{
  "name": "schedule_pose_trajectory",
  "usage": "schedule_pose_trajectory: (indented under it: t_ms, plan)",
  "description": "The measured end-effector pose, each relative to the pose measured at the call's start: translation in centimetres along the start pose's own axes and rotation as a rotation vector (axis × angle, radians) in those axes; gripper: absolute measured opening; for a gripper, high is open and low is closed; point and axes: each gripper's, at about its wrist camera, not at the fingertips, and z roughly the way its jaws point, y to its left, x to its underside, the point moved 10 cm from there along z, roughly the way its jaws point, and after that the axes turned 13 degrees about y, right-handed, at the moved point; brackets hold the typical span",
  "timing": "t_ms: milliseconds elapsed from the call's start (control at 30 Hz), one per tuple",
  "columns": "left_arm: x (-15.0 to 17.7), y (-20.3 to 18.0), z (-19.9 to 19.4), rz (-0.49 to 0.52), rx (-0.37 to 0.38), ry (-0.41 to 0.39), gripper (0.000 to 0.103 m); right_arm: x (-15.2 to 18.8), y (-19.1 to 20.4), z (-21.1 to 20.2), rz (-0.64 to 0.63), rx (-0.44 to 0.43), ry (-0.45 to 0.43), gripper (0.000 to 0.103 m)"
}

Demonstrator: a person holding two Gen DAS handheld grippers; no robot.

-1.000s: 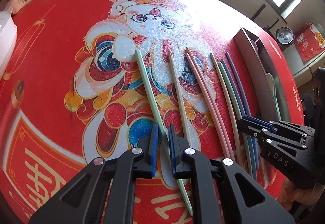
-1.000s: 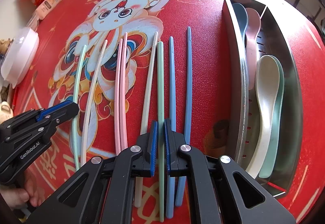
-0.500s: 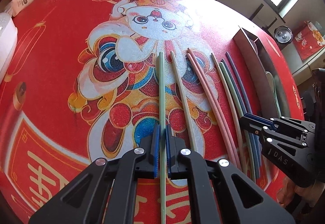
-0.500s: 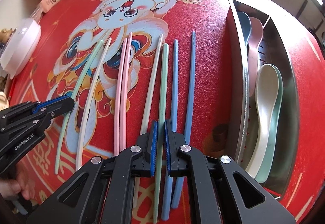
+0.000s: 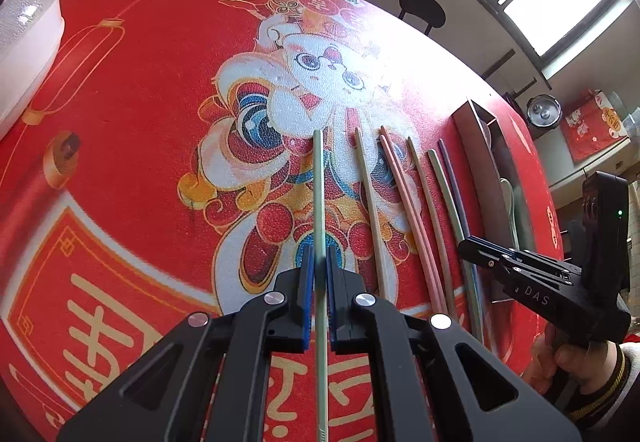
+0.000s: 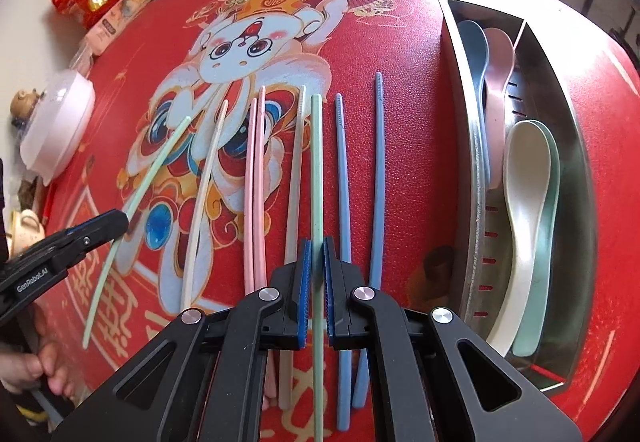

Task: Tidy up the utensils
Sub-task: 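Lift the blue and green chopsticks with both tools and carry them toward the steel tray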

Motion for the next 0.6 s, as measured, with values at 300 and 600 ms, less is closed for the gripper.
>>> schedule_pose_trajectory:
  t_ms: [300, 600]
  plan:
    - [-0.7, -1.8, -1.6, 0.013, 0.061, -0.019, 0.006, -0.4, 0.0, -2.6, 0.039, -0.091, -0.062, 0.006]
    - [0.6, -2.4, 1.6, 0.069, -0.011, 0.098, 0.006, 0.0, -0.1, -3.1, 0.045, -0.106, -0.074, 0.006]
